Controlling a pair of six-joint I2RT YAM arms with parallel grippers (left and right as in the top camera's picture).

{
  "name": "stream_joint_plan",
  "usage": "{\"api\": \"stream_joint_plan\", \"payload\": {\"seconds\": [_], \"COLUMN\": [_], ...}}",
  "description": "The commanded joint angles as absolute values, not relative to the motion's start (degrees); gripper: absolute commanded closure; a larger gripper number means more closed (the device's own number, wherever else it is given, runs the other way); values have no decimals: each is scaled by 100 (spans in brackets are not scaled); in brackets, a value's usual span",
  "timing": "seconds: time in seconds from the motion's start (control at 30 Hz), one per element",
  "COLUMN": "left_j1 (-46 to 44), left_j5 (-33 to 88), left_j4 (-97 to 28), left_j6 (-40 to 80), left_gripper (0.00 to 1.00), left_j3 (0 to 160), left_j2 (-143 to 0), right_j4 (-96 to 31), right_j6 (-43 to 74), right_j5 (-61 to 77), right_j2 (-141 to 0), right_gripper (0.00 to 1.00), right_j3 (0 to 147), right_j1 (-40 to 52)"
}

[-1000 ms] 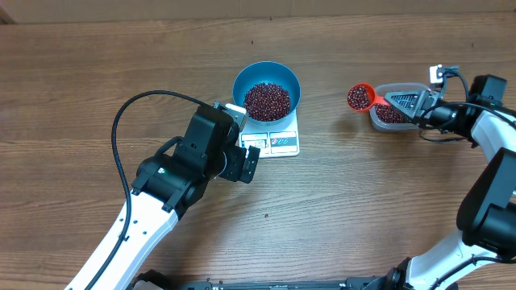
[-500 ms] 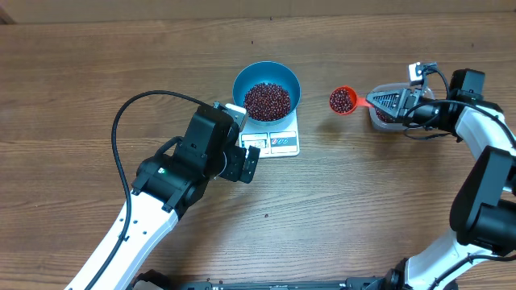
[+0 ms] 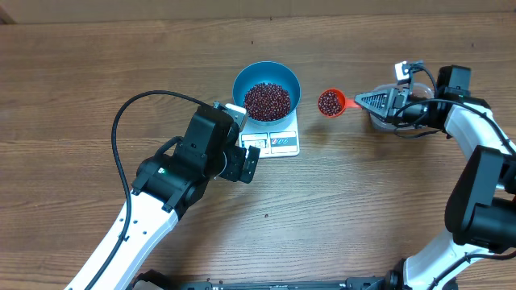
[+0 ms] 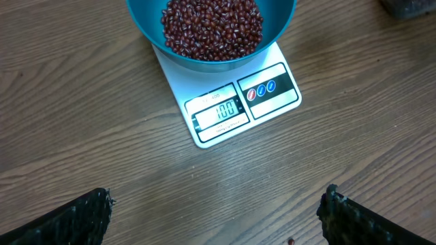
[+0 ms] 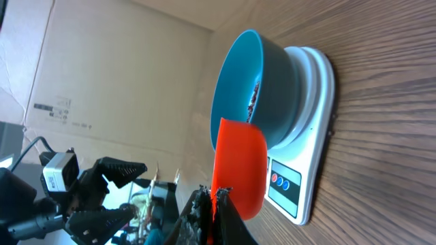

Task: Scoop item into bowl and weigh 150g on scale
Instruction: 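Carry the filled red cup left over the teal bowl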

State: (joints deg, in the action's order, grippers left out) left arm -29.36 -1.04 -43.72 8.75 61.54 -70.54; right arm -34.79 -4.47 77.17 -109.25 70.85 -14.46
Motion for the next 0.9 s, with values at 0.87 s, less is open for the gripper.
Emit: {"api": "stream_joint_plan", "payload": {"seconds": [0.87], "left_j1": [-2928], "left_j5": [-43], "left_j4": [-4351], "left_j6": [770], "left_gripper": [0], "left_j3": [6289], "left_j2": [-7061], "right_j4": [-1090], "right_j6": [1675], "right_j5": [7312], "right_j2": [-10967], "right_gripper": [96], "right_j3": [7048], "right_j1": [-161]}}
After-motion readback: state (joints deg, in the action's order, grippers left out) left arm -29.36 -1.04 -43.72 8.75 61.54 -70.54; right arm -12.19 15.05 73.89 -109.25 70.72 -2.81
